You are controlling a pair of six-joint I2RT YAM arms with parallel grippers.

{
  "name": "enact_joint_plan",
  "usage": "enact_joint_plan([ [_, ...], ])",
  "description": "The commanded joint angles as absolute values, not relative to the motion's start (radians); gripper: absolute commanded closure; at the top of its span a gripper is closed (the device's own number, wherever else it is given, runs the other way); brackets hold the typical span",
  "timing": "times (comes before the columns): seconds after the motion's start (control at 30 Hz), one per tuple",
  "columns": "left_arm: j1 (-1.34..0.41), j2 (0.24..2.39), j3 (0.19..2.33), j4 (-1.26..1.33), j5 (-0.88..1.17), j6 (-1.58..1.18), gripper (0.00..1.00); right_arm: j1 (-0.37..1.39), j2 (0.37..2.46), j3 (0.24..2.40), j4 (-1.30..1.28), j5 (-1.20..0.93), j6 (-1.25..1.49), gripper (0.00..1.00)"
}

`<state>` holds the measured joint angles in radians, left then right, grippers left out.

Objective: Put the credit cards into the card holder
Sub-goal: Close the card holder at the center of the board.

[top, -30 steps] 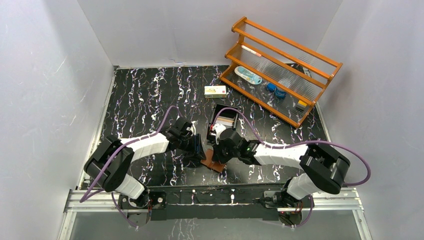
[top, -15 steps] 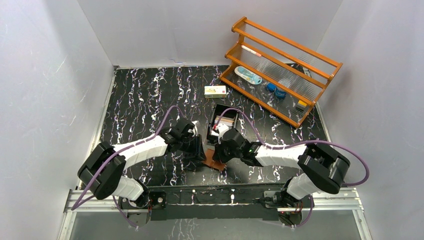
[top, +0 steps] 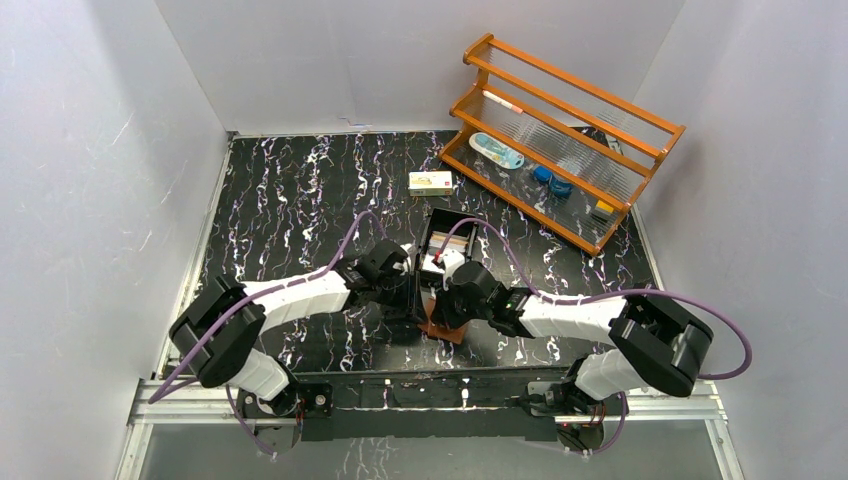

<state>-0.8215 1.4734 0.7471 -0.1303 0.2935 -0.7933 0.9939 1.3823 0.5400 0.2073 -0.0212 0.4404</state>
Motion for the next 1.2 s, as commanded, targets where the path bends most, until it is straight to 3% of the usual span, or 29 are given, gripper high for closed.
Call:
enact_joint_plan([
  [0.0,-0.841,1.496,0.795,-0.086,0.309,-0.813,0.71,0.994,1.37,0.534,0.216,0.003,0.442,0.99],
  [0.3,-0.843,1.377,0.819,-0.311,0.047,-0.874,0.73,0.994,1.281,0.535,0.163,0.028,0.457,1.0],
  [0.43,-0.848,1.349,0.804,-0.181,0.137,-0.884,0.73,0.991,1.263,0.519,0.16,0.045,0.456,1.0],
  [0.73,-0.857,1.499,0.743,0.092,0.298,-0.906,0.83,0.988,1.27,0.495,0.175,0.046,0.465,1.0],
  [1.17,-0.858,1.525,0.704,0.096,0.264,-0.891,0.83,0.975,1.27,0.458,0.197,0.053,0.466,1.0],
])
